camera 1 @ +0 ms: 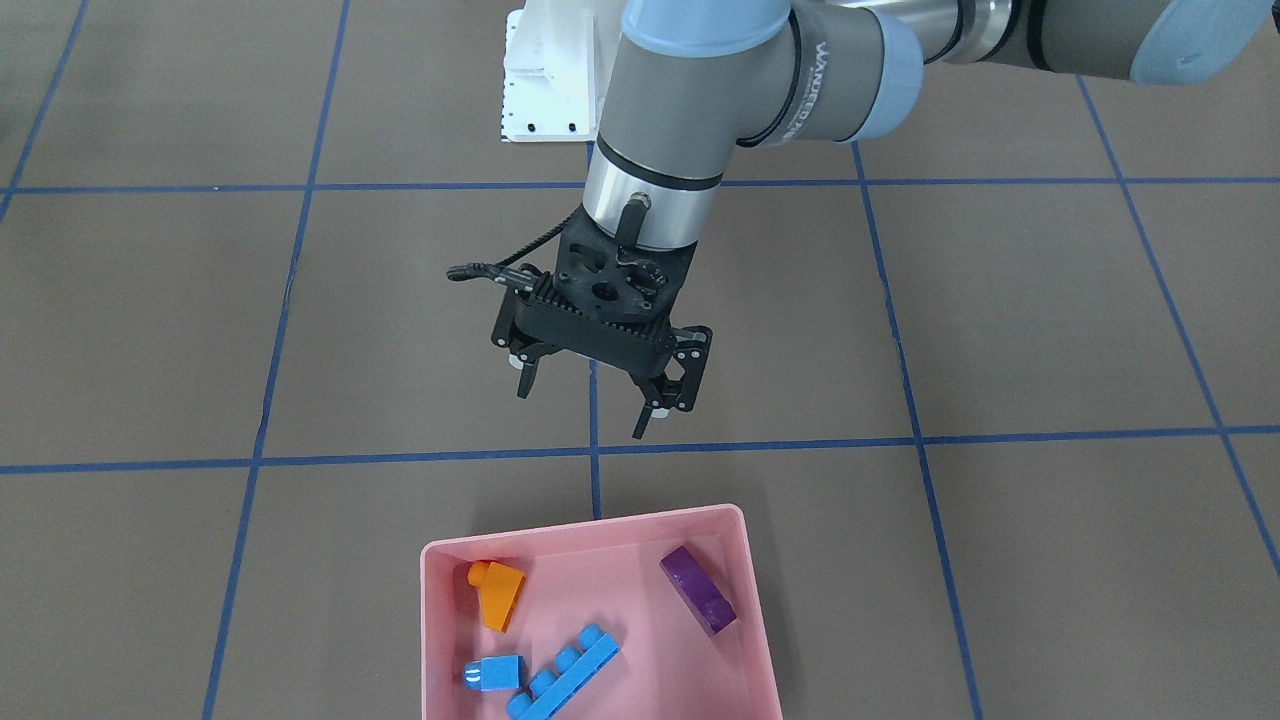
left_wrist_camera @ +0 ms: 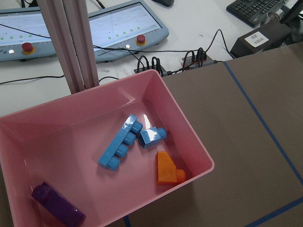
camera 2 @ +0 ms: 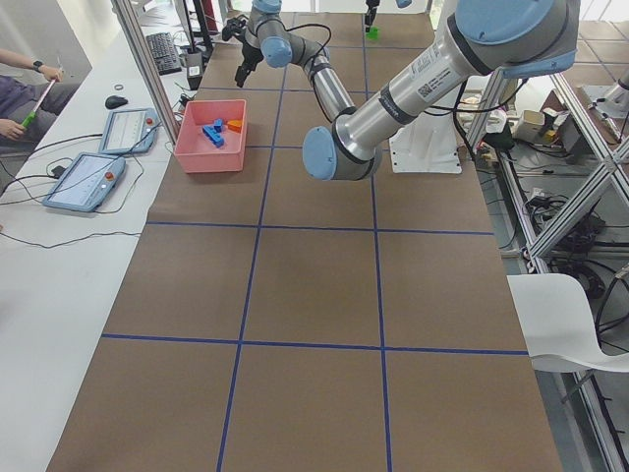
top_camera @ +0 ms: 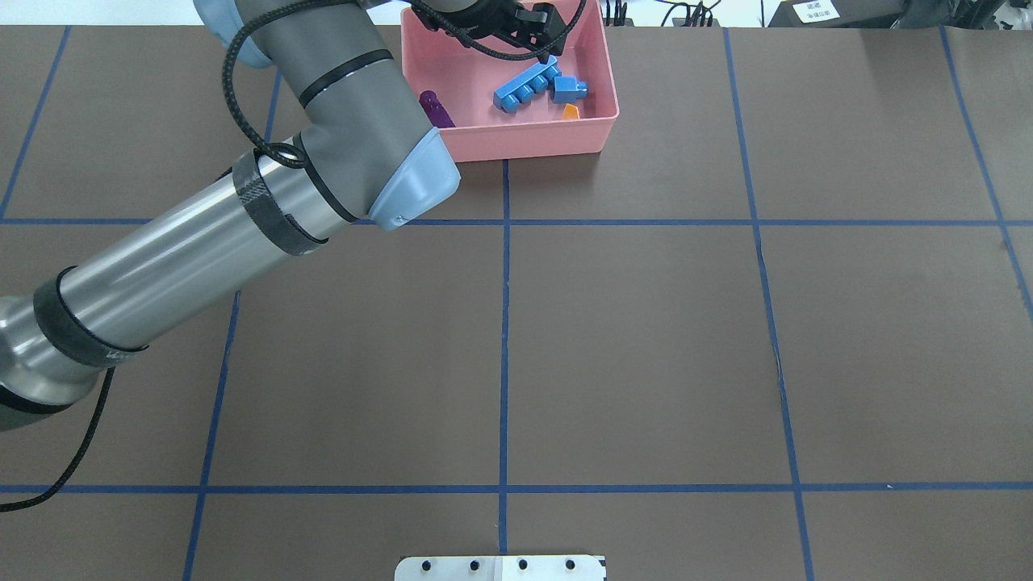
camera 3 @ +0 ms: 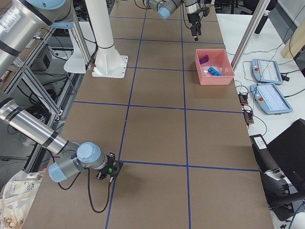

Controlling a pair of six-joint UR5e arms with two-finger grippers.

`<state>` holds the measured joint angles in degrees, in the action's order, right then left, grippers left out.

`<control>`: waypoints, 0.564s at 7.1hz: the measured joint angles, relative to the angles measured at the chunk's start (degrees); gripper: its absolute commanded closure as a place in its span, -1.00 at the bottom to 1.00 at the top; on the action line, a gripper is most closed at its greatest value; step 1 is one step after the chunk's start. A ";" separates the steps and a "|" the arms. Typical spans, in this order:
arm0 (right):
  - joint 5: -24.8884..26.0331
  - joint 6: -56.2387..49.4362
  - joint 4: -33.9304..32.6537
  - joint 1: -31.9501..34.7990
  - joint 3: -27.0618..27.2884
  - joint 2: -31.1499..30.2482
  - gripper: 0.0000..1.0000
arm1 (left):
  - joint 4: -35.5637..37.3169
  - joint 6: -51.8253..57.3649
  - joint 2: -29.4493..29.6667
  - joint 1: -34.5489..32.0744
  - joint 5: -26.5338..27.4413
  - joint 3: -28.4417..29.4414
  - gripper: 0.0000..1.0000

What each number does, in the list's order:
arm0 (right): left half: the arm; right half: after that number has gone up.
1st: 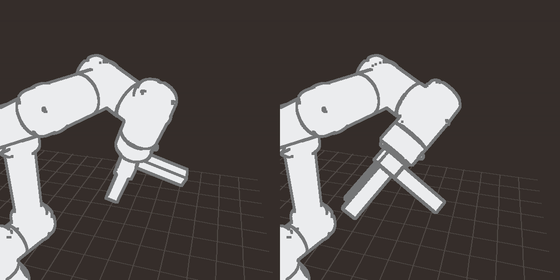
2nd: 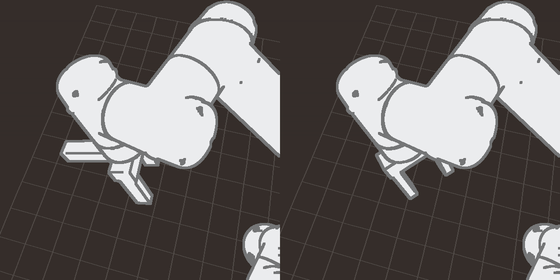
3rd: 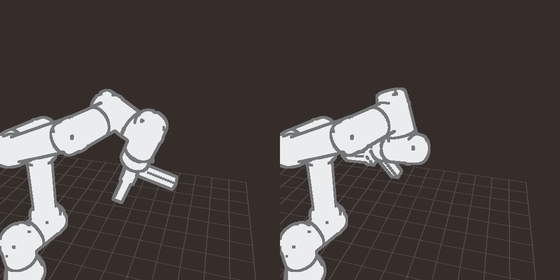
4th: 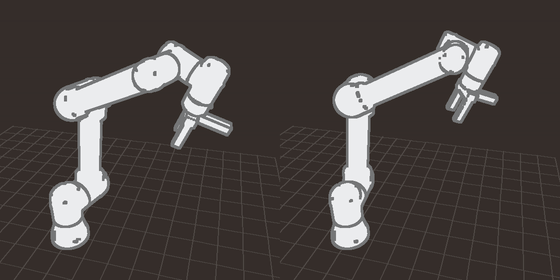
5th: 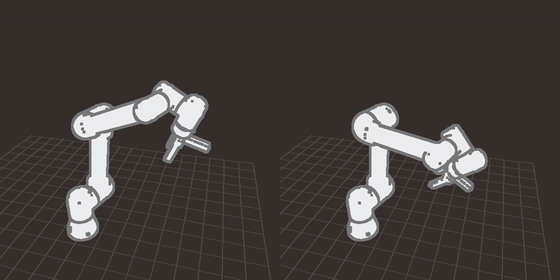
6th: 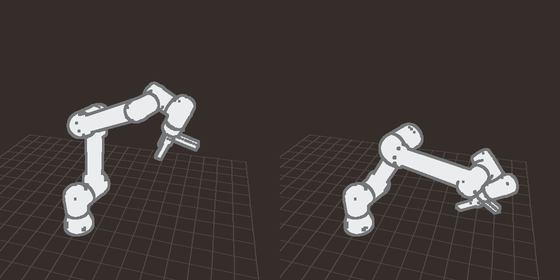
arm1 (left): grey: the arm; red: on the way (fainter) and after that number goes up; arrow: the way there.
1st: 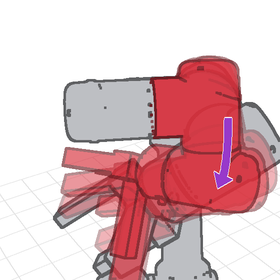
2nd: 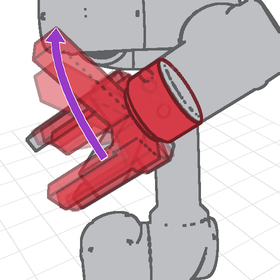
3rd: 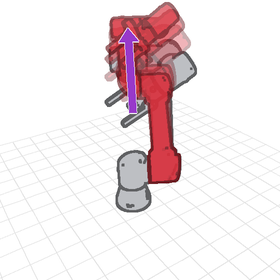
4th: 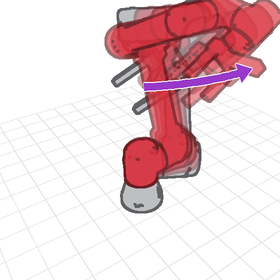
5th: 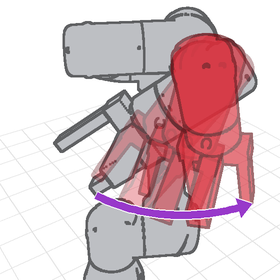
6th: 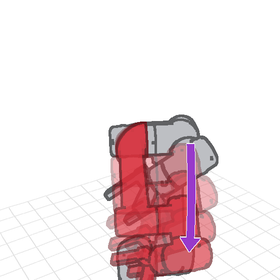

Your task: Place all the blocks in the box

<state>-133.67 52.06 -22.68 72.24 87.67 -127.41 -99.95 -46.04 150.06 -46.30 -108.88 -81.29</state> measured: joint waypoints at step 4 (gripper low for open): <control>-0.27 -2.27 -10.51 6.05 5.32 11.81 1.00 | 9.96 18.86 -13.89 -2.34 -4.90 -10.68 -1.00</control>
<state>-133.94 49.79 -33.19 78.29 93.00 -115.60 -89.99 -27.18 136.18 -48.64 -113.78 -91.97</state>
